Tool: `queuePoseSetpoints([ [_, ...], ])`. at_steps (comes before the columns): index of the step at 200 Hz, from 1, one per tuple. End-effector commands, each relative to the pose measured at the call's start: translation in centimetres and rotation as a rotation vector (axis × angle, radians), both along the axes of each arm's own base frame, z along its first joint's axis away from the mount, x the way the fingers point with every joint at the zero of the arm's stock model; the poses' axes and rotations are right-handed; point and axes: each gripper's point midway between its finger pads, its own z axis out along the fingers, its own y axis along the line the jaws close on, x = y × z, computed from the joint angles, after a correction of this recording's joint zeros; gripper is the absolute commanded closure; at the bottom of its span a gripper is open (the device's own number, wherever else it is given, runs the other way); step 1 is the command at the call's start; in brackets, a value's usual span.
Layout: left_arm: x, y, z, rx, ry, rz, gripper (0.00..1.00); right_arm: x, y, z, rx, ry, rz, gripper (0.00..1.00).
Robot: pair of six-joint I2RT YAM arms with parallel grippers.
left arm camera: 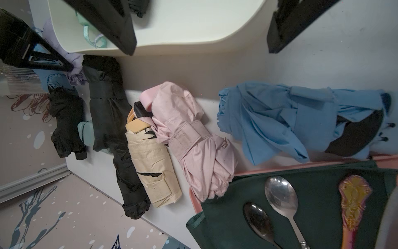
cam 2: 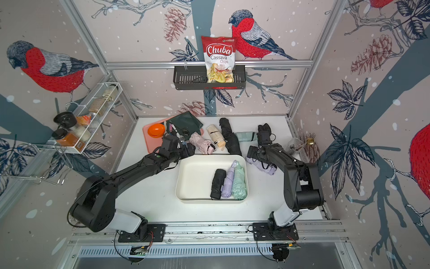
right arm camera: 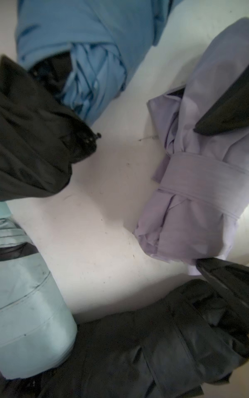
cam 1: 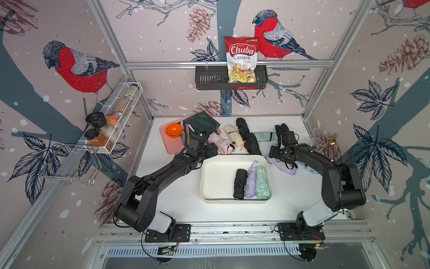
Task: Put the umbrella into the storage box
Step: Pick up the umbrella from the center of the board.
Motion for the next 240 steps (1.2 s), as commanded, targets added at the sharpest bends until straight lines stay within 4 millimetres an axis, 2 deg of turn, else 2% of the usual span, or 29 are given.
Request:
queuePoseSetpoints([
  [1,0.6,-0.8,0.6,-0.043,-0.028,-0.036,0.02,-1.6,0.2,-0.5,0.018,0.088,-0.035,0.07],
  [47,0.5,-1.7,0.6,-0.067,-0.019,-0.076,0.01,-0.4,-1.6,1.9,-0.089,0.081,0.049,0.02],
  [65,0.5,-1.6,0.6,-0.062,-0.020,-0.076,0.02,-1.1,-2.1,2.6,-0.139,0.106,0.100,0.01],
  [87,0.4,-1.4,0.8,-0.059,-0.024,-0.073,0.02,-2.6,-1.8,3.1,-0.155,0.141,0.203,0.00],
  [100,0.3,-1.4,0.7,-0.058,-0.023,-0.073,0.02,-3.4,-1.8,3.0,-0.180,0.159,0.252,0.00],
  [137,0.4,-1.5,0.6,-0.067,-0.009,-0.079,0.01,-4.1,-0.2,2.4,-0.215,0.152,0.456,0.00],
  [191,0.4,-1.3,1.2,-0.078,-0.018,-0.076,0.02,-2.4,0.5,3.2,-0.311,0.087,0.618,0.00],
  [211,0.5,-1.3,1.1,-0.085,-0.013,-0.077,0.02,-2.6,0.6,2.1,-0.358,0.125,0.669,0.00],
  [240,0.5,-1.4,1.0,-0.096,-0.007,-0.074,0.01,-2.5,0.7,0.4,-0.337,0.165,0.708,0.00],
])
